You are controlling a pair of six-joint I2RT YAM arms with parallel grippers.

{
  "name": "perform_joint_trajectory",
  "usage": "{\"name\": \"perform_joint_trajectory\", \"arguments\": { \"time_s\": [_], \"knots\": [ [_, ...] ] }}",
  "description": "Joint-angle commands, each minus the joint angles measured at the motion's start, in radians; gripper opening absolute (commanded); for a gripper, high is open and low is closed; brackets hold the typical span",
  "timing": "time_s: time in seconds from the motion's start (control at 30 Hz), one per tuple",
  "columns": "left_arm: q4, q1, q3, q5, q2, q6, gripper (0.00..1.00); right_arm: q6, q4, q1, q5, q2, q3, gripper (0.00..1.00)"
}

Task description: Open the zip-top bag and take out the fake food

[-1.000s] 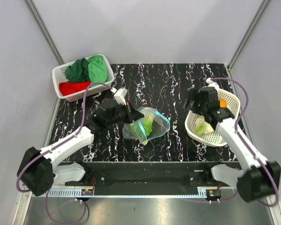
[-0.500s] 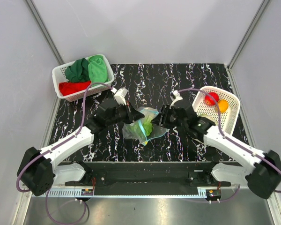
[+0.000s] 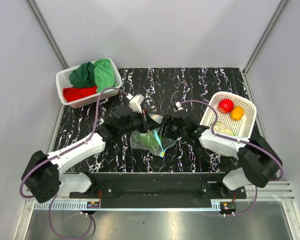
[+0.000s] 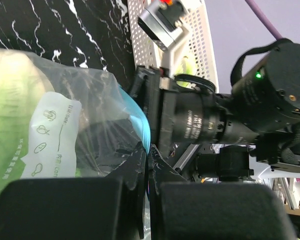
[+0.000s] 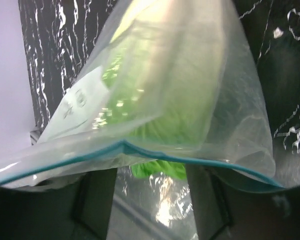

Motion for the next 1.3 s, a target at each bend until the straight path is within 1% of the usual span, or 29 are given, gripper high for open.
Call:
{"name": "perform_joint_trajectory", "arguments": {
  "time_s": [0.0, 0.03, 0.1, 0.13, 0.2, 0.23, 0.27, 0.33, 0.37, 0.4, 0.43, 0.47, 0.5, 0.53, 0.57, 0.63, 0.73, 0.8, 0.83, 0.9, 0.93, 1.03, 1.2, 1.27],
  "knots": [
    [0.064, -0.027, 0.056, 0.009, 0.026, -0.017, 0.0, -0.022, 0.148, 0.004, 0.049, 0.048, 0.023, 0.68],
    [0.058, -0.027, 0.061, 0.021, 0.029, -0.014, 0.02, -0.026, 0.154, 0.001, 0.054, 0.054, 0.026, 0.7],
    [0.009, -0.026, 0.081, 0.017, 0.021, 0.022, 0.15, -0.037, 0.166, -0.01, 0.054, 0.06, 0.023, 0.73],
    [-0.009, -0.021, 0.087, -0.006, 0.011, 0.039, 0.34, -0.04, 0.181, -0.016, 0.046, 0.066, 0.018, 0.76],
    [-0.077, 0.018, 0.112, -0.028, -0.022, 0.07, 0.51, -0.046, 0.198, -0.036, 0.013, 0.072, 0.013, 0.78],
    [-0.101, 0.041, 0.119, -0.04, -0.029, 0.075, 0.55, -0.054, 0.22, -0.042, -0.001, 0.083, 0.01, 0.81],
    [-0.138, 0.098, 0.13, -0.04, -0.039, 0.078, 0.59, -0.072, 0.227, -0.044, -0.02, 0.089, 0.012, 0.82],
    [-0.166, 0.153, 0.136, -0.06, -0.052, 0.079, 0.62, -0.091, 0.237, -0.053, -0.058, 0.103, 0.019, 0.87],
    [-0.186, 0.201, 0.138, -0.072, -0.051, 0.087, 0.62, -0.114, 0.243, -0.051, -0.069, 0.106, 0.021, 0.89],
    [-0.194, 0.219, 0.138, -0.084, -0.028, 0.093, 0.62, -0.12, 0.249, -0.054, -0.09, 0.115, 0.023, 0.91],
    [-0.223, 0.239, 0.144, -0.119, -0.011, 0.102, 0.59, -0.131, 0.257, -0.056, -0.102, 0.123, 0.024, 0.94],
    [-0.23, 0.265, 0.144, -0.14, 0.01, 0.105, 0.56, -0.135, 0.263, -0.057, -0.121, 0.127, 0.026, 0.95],
    [-0.23, 0.275, 0.142, -0.156, 0.064, 0.104, 0.53, -0.138, 0.272, -0.057, -0.13, 0.14, 0.027, 0.97],
    [-0.229, 0.281, 0.144, -0.172, 0.093, 0.101, 0.51, -0.144, 0.277, -0.057, -0.141, 0.146, 0.029, 0.98],
    [-0.229, 0.289, 0.147, -0.18, 0.128, 0.099, 0.45, -0.146, 0.28, -0.057, -0.159, 0.152, 0.03, 1.0],
    [-0.212, 0.289, 0.15, -0.201, 0.225, 0.09, 0.42, -0.148, 0.289, -0.059, -0.176, 0.175, 0.035, 1.0],
    [-0.177, 0.289, 0.153, -0.181, 0.323, 0.078, 0.36, -0.149, 0.32, -0.059, -0.202, 0.201, 0.032, 1.0],
    [-0.145, 0.286, 0.144, -0.172, 0.357, 0.076, 0.31, -0.149, 0.338, -0.06, -0.208, 0.215, 0.032, 1.0],
    [-0.123, 0.282, 0.135, -0.17, 0.375, 0.075, 0.29, -0.155, 0.344, -0.062, -0.21, 0.218, 0.035, 1.0],
    [-0.109, 0.264, 0.124, -0.148, 0.391, 0.076, 0.27, -0.16, 0.353, -0.06, -0.219, 0.239, 0.047, 1.0],
    [-0.07, 0.24, 0.115, -0.132, 0.392, 0.073, 0.26, -0.167, 0.355, -0.06, -0.221, 0.244, 0.052, 1.0],
    [-0.047, 0.188, 0.101, -0.124, 0.403, 0.066, 0.25, -0.172, 0.372, -0.06, -0.225, 0.273, 0.073, 1.0],
    [0.033, 0.169, 0.018, -0.072, 0.374, 0.027, 0.25, -0.164, 0.381, -0.068, -0.222, 0.334, 0.107, 1.0],
    [0.023, 0.17, 0.009, -0.077, 0.354, 0.035, 0.25, -0.163, 0.381, -0.073, -0.215, 0.338, 0.101, 0.96]
  ]
}}
